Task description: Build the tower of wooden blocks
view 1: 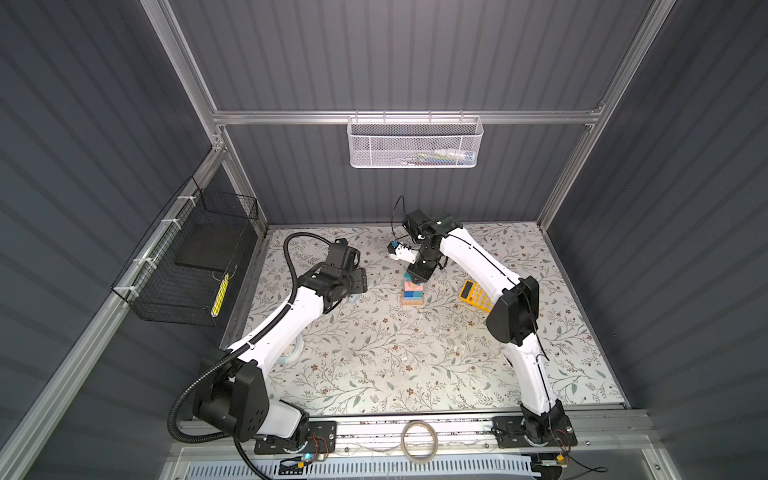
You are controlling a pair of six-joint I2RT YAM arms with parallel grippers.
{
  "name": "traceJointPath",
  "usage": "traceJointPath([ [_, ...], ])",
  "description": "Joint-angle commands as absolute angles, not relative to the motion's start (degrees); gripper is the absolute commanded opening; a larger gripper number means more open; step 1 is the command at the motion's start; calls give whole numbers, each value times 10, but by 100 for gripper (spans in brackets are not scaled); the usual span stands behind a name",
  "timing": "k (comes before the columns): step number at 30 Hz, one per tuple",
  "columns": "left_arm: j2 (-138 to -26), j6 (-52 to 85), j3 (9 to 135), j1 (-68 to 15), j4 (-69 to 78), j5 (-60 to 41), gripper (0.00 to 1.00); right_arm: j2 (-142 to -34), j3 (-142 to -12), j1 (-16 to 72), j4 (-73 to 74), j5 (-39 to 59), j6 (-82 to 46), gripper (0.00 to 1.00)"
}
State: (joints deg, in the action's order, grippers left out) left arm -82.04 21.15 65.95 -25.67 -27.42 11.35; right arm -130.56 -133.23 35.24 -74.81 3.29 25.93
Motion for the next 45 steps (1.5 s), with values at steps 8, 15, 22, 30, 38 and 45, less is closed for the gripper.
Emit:
traceJointPath([
  [8,-826,201,680,-252,-289,110,72,-1321,-1345,355,-751,26,253,15],
  [15,-828,200,681,-252,-288,109,72,-1326,-1345,355,-752,29,254,15],
  [22,-828,200,680,-252,-288,109,72,-1328,-1345,355,-752,28,253,16],
  [30,-829,200,680,-252,-287,109,72,-1330,-1344,356,-751,25,252,17],
  [38,-829,200,681,-252,-286,106,72,-1326,-1345,356,-749,19,252,19],
  [45,-832,201,682,-252,-286,105,72,-1324,-1345,357,-746,18,252,23],
])
